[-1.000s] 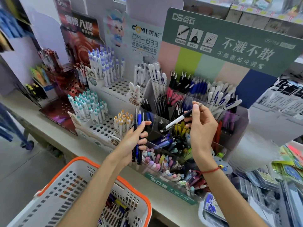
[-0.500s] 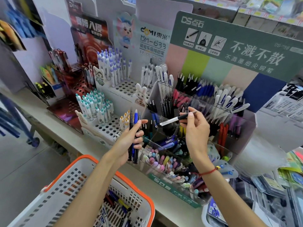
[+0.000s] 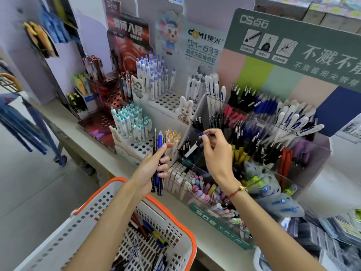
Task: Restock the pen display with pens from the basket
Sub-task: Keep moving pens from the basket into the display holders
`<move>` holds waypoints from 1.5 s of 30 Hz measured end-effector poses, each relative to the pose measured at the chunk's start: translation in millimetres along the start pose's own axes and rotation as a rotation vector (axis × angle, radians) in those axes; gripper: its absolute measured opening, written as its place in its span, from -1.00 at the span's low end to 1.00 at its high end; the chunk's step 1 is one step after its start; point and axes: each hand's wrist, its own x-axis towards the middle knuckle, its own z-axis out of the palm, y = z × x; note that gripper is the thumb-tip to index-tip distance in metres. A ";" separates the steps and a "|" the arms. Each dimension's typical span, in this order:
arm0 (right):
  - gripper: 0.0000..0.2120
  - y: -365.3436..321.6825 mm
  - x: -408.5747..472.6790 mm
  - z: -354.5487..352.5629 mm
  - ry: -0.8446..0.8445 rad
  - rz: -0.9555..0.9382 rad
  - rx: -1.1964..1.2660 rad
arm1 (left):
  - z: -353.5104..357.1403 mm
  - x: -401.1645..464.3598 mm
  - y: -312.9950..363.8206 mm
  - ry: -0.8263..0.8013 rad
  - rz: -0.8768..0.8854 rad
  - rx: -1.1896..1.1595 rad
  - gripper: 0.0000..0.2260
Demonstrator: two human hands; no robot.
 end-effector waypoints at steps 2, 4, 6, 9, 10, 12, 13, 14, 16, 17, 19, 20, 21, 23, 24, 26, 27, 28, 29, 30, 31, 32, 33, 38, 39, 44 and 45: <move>-0.94 -9.9 3.0 -10.6 0.146 -0.072 0.115 | -1.1 -0.9 2.0 0.001 0.003 -0.012 -0.78; -0.94 -20.0 8.8 -24.0 0.313 -0.141 0.209 | 0.4 -0.2 3.2 0.010 0.001 -0.018 -0.78; -0.93 -26.4 16.7 -37.0 0.442 -0.176 0.258 | 5.2 1.6 4.7 0.011 0.004 -0.017 -0.79; -0.92 -28.0 27.2 -57.4 0.544 -0.183 0.259 | 19.7 6.6 6.2 -0.021 0.007 0.002 -0.80; -0.93 -26.7 28.4 -65.2 0.571 -0.184 0.248 | 27.0 7.6 6.2 -0.043 0.005 0.011 -0.79; -0.94 -20.5 28.0 -81.6 0.637 -0.174 0.231 | 43.8 8.7 3.6 -0.098 0.000 0.039 -0.79; -0.95 -16.8 26.8 -90.3 0.669 -0.169 0.226 | 53.2 9.6 0.7 -0.125 -0.008 0.046 -0.79; -0.95 -13.2 24.8 -98.1 0.693 -0.158 0.222 | 62.2 10.8 -2.5 -0.151 -0.018 0.047 -0.79; -0.92 -6.2 18.2 -114.1 0.724 -0.133 0.199 | 82.6 13.8 -10.1 -0.196 -0.055 0.048 -0.79; -0.94 -2.4 13.7 -127.7 0.745 -0.127 0.168 | 98.1 16.5 -15.8 -0.232 -0.081 0.059 -0.79; -0.95 2.5 8.3 -135.2 0.758 -0.109 0.143 | 108.9 18.2 -19.8 -0.253 -0.101 0.072 -0.80; -0.94 6.2 4.4 -144.9 0.785 -0.102 0.129 | 119.1 19.0 -23.3 -0.273 -0.111 0.082 -0.79; -0.94 9.8 1.4 -151.6 0.806 -0.092 0.121 | 125.0 19.4 -25.5 -0.284 -0.123 0.087 -0.79; -0.90 16.6 -6.3 -166.1 0.830 -0.081 0.100 | 135.4 20.3 -31.2 -0.302 -0.147 0.087 -0.78; -0.88 21.0 -9.0 -171.4 0.837 -0.074 0.089 | 138.0 20.4 -33.4 -0.307 -0.156 0.084 -0.78; -0.85 27.6 -13.2 -179.8 0.817 -0.075 0.046 | 142.6 20.5 -37.7 -0.306 -0.167 0.092 -0.77; -0.85 30.3 -14.8 -181.5 0.770 -0.088 0.007 | 143.5 20.7 -39.9 -0.302 -0.168 0.102 -0.77; -0.86 33.8 -15.9 -180.9 0.693 -0.102 -0.042 | 143.9 20.5 -41.7 -0.298 -0.170 0.111 -0.77; -0.88 37.6 -17.0 -178.9 0.600 -0.112 -0.098 | 143.9 20.0 -43.3 -0.295 -0.174 0.117 -0.77; -0.89 42.3 -17.4 -176.2 0.515 -0.116 -0.155 | 144.0 20.1 -45.1 -0.289 -0.181 0.123 -0.77; -0.89 46.3 -17.5 -172.9 0.443 -0.120 -0.210 | 143.3 20.3 -46.7 -0.283 -0.188 0.126 -0.77; -0.89 49.7 -17.3 -169.3 0.386 -0.121 -0.260 | 142.5 20.6 -48.3 -0.275 -0.196 0.126 -0.77; -0.89 51.7 -16.6 -166.3 0.337 -0.118 -0.314 | 141.2 20.5 -49.4 -0.265 -0.205 0.116 -0.78; -0.81 59.4 -8.8 -161.0 0.166 -0.052 -0.725 | 131.7 17.0 -49.7 -0.271 -0.276 -0.054 -0.88; -0.81 57.8 -6.2 -161.6 0.158 -0.046 -0.776 | 129.9 16.7 -48.8 -0.284 -0.280 -0.071 -0.90; -0.72 35.6 8.9 -167.3 -0.042 0.012 -0.894 | 125.2 13.9 -45.8 -0.338 -0.226 -0.024 -0.86; -0.69 30.9 8.1 -166.1 -0.044 0.004 -0.854 | 124.9 12.0 -44.7 -0.358 -0.199 0.005 -0.86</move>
